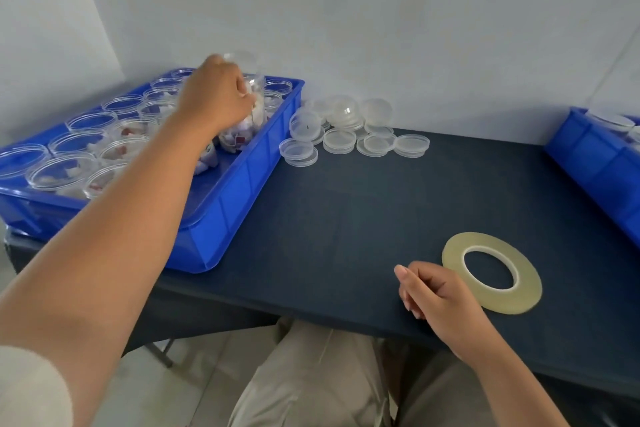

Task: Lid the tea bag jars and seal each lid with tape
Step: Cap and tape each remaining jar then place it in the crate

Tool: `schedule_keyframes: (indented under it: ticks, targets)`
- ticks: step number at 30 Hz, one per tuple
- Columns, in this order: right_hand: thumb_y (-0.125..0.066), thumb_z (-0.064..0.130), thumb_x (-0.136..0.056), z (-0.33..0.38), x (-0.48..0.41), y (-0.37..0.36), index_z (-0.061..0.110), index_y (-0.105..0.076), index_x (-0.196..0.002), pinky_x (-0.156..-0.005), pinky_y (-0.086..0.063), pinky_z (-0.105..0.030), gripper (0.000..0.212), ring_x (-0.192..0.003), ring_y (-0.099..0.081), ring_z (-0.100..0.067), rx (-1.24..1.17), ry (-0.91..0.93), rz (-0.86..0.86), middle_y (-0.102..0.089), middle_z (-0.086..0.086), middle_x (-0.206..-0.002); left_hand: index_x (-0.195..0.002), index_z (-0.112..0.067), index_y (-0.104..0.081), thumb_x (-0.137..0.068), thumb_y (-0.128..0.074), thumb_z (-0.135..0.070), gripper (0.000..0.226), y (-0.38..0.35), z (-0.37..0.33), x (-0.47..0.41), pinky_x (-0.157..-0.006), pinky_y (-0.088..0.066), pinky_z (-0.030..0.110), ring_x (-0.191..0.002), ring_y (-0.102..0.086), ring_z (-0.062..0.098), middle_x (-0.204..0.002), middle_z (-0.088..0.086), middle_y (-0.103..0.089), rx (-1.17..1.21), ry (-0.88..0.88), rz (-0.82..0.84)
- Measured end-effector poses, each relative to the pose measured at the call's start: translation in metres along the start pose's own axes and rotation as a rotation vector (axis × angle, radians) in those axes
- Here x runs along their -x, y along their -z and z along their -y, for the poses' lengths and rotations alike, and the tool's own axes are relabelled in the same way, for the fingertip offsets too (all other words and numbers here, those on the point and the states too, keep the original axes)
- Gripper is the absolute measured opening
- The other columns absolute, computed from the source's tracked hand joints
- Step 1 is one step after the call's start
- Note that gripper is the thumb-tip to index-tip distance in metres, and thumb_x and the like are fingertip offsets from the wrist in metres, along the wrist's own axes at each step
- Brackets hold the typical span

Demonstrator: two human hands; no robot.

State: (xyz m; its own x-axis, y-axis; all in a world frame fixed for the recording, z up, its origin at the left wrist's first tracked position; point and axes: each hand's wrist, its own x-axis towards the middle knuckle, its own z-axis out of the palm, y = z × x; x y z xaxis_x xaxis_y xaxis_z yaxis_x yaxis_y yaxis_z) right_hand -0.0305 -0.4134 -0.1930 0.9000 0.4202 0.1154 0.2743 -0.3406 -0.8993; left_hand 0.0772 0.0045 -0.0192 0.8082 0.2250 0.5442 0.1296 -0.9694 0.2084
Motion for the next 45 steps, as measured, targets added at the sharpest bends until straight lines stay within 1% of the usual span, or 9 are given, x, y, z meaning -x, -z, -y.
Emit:
schedule_keyframes:
  ticks: [5, 10, 15, 19, 25, 30, 35, 42, 45]
  targets:
    - [-0.064, 0.066, -0.090, 0.002, -0.002, -0.002, 0.043, -0.070, -0.104, -0.088, -0.056, -0.019, 0.028, -0.101, -0.072, -0.006, -0.036, -0.029, -0.053, -0.075, 0.011, -0.104, -0.082, -0.022, -0.058, -0.087, -0.075, -0.063, 0.044, 0.050, -0.059, 0.030, -0.074, -0.036, 0.017, -0.080, -0.047, 0.005, -0.092, -0.008, -0.053, 0.191, -0.254, -0.257]
    - [-0.081, 0.079, -0.074, 0.002, -0.001, -0.006, 0.046, -0.032, -0.160, -0.118, -0.040, -0.022, 0.104, -0.146, -0.043, 0.006, -0.081, -0.015, -0.024, -0.047, 0.029, -0.156, -0.079, -0.029, -0.055, -0.082, -0.074, -0.064, 0.040, 0.037, -0.125, 0.112, -0.070, -0.044, 0.019, -0.076, -0.057, 0.006, -0.088, -0.014, -0.053, 0.529, -0.512, 0.181]
    - [-0.094, 0.055, -0.075, 0.006, 0.003, -0.003, 0.049, -0.033, -0.152, -0.101, -0.052, -0.018, 0.099, -0.129, -0.063, -0.007, -0.134, 0.014, -0.077, -0.061, 0.020, -0.140, -0.089, -0.028, -0.057, -0.091, -0.080, -0.049, 0.031, -0.020, -0.156, 0.182, -0.084, -0.046, 0.015, -0.099, -0.060, 0.009, -0.116, -0.016, -0.057, 0.621, -0.696, 0.453]
    - [-0.097, 0.052, -0.066, 0.005, 0.000, -0.004, 0.052, -0.048, -0.130, -0.090, -0.059, -0.023, 0.081, -0.112, -0.070, -0.006, -0.073, 0.000, -0.178, -0.069, 0.020, -0.123, -0.115, -0.032, -0.063, -0.092, -0.079, -0.047, 0.032, -0.043, -0.149, 0.179, -0.085, -0.052, 0.020, -0.102, -0.065, 0.014, -0.140, -0.019, -0.055, 0.845, -0.602, 0.354]
    - [-0.095, 0.068, -0.057, 0.006, -0.004, -0.008, 0.068, -0.031, -0.133, -0.091, -0.047, -0.004, 0.100, -0.125, -0.054, 0.013, 0.040, 0.030, -0.158, -0.051, 0.040, -0.135, -0.100, -0.042, -0.071, -0.097, -0.061, -0.052, 0.014, -0.091, -0.109, 0.093, -0.076, -0.048, 0.021, -0.102, -0.068, -0.002, -0.105, -0.025, -0.073, 0.694, 0.127, 0.304]
    - [-0.095, 0.069, -0.058, 0.004, -0.004, -0.005, 0.067, -0.031, -0.135, -0.099, -0.052, -0.013, 0.100, -0.131, -0.055, 0.003, -0.022, 0.009, -0.152, -0.051, 0.032, -0.141, -0.137, -0.006, -0.060, -0.104, -0.052, -0.008, 0.034, -0.152, -0.066, 0.036, -0.103, -0.048, 0.051, -0.134, -0.052, 0.038, -0.147, 0.014, -0.055, 0.171, 0.127, 0.370]
    - [-0.097, 0.058, -0.061, 0.001, -0.004, -0.004, 0.069, -0.034, -0.132, -0.096, -0.050, -0.010, 0.095, -0.128, -0.058, 0.004, -0.030, -0.004, -0.157, -0.054, 0.033, -0.138, -0.141, -0.009, -0.047, -0.099, -0.057, -0.007, 0.043, -0.175, -0.057, 0.038, -0.087, -0.051, 0.047, -0.112, -0.064, 0.041, -0.128, 0.019, -0.064, -0.040, 0.107, 0.376]
    - [-0.096, 0.062, -0.060, 0.000, -0.005, -0.003, 0.069, -0.034, -0.132, -0.095, -0.048, -0.008, 0.094, -0.128, -0.057, 0.006, -0.032, -0.007, -0.155, -0.054, 0.034, -0.137, -0.146, -0.004, -0.054, -0.095, -0.064, -0.002, 0.052, -0.166, -0.067, 0.065, -0.096, -0.051, 0.052, -0.118, -0.059, 0.043, -0.128, 0.021, -0.065, 0.202, 0.028, 0.112]
    - [-0.096, 0.062, -0.060, 0.000, -0.005, -0.003, 0.068, -0.036, -0.132, -0.095, -0.049, -0.009, 0.094, -0.125, -0.060, 0.002, -0.040, -0.010, -0.159, -0.055, 0.032, -0.136, -0.148, -0.017, -0.051, -0.100, -0.062, -0.011, 0.050, -0.139, -0.080, 0.076, -0.079, -0.051, 0.034, -0.093, -0.064, 0.020, -0.099, 0.001, -0.061, 0.470, 0.107, 0.028]
